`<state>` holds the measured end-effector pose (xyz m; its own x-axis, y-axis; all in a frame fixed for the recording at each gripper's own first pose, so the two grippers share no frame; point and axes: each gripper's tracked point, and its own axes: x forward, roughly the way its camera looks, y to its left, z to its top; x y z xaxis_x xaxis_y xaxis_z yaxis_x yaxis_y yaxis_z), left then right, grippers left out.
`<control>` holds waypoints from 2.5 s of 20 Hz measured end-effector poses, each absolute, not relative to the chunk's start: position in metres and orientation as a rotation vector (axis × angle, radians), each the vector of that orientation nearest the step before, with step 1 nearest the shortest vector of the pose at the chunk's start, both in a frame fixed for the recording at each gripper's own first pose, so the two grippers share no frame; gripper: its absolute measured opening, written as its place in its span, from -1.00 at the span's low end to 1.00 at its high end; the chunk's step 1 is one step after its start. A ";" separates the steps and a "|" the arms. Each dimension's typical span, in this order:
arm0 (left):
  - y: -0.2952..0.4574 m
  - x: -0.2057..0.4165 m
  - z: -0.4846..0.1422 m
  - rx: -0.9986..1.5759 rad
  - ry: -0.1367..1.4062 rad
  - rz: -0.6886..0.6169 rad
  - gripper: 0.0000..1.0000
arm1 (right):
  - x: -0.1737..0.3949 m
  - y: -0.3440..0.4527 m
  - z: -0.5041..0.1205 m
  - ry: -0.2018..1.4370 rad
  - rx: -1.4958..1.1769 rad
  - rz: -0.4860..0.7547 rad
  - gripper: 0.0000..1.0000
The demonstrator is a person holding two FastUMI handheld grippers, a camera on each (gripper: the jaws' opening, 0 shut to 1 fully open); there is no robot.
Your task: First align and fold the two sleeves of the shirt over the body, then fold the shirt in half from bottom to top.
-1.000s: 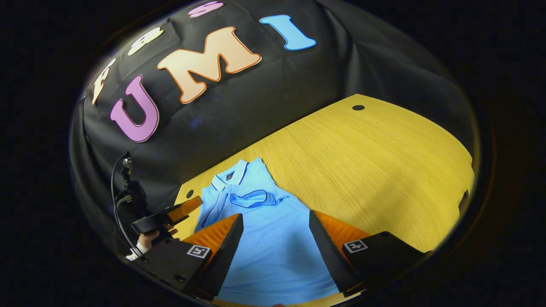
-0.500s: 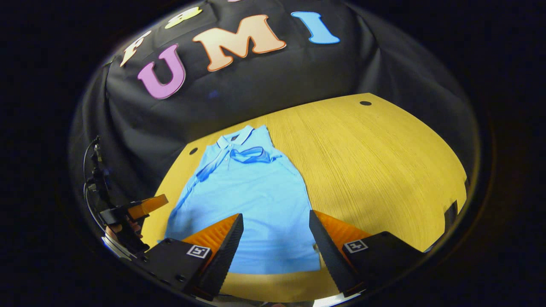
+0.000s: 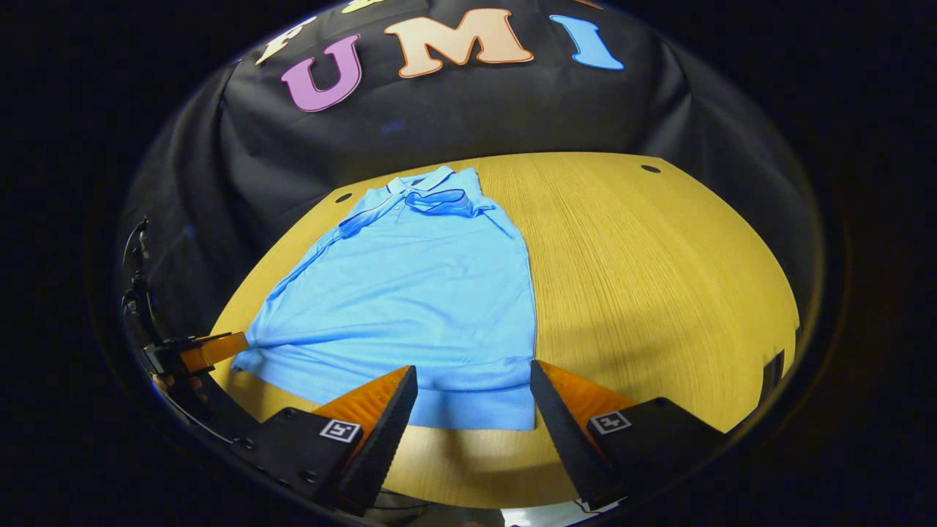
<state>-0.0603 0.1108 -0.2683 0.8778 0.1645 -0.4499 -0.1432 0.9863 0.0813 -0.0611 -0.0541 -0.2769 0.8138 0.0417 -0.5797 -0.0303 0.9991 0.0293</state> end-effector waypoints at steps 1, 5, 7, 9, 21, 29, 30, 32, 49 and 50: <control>0.113 -0.059 -0.273 0.055 0.474 0.169 0.67 | -0.059 -0.054 -0.279 0.619 0.013 0.041 0.95; 0.109 -0.050 -0.275 0.054 0.465 0.180 0.67 | -0.056 -0.044 -0.297 0.652 -0.028 0.075 0.95; 0.109 -0.048 -0.277 0.091 0.464 0.195 0.72 | -0.057 -0.044 -0.296 0.637 -0.064 0.075 0.95; 0.109 -0.046 -0.282 0.139 0.477 0.210 0.71 | -0.058 -0.043 -0.298 0.625 -0.062 0.057 0.86; 0.083 -0.026 -0.281 0.164 0.427 0.104 -0.88 | -0.060 -0.019 -0.308 0.632 0.077 0.081 -0.77; 0.084 -0.025 -0.278 0.056 0.405 0.098 -1.00 | -0.059 -0.017 -0.306 0.637 0.140 0.096 -0.87; 0.084 -0.023 -0.277 0.048 0.404 0.099 -1.00 | -0.061 -0.019 -0.304 0.646 0.150 0.090 -0.89; 0.080 -0.022 -0.272 0.016 0.405 0.095 -1.00 | -0.058 -0.022 -0.300 0.649 0.154 0.062 -0.91; 0.087 0.150 -0.131 -0.017 0.284 -0.088 -1.00 | 0.131 -0.013 -0.176 0.440 0.129 -0.069 -0.93; 0.089 0.167 -0.125 -0.010 0.275 -0.091 -1.00 | 0.151 -0.013 -0.171 0.427 0.123 -0.075 -0.93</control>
<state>0.1674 0.0888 -0.1252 0.9583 -0.0907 -0.2711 0.0881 0.9959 -0.0220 0.1514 -0.0135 -0.1713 0.9076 -0.0469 -0.4172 0.0985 0.9898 0.1030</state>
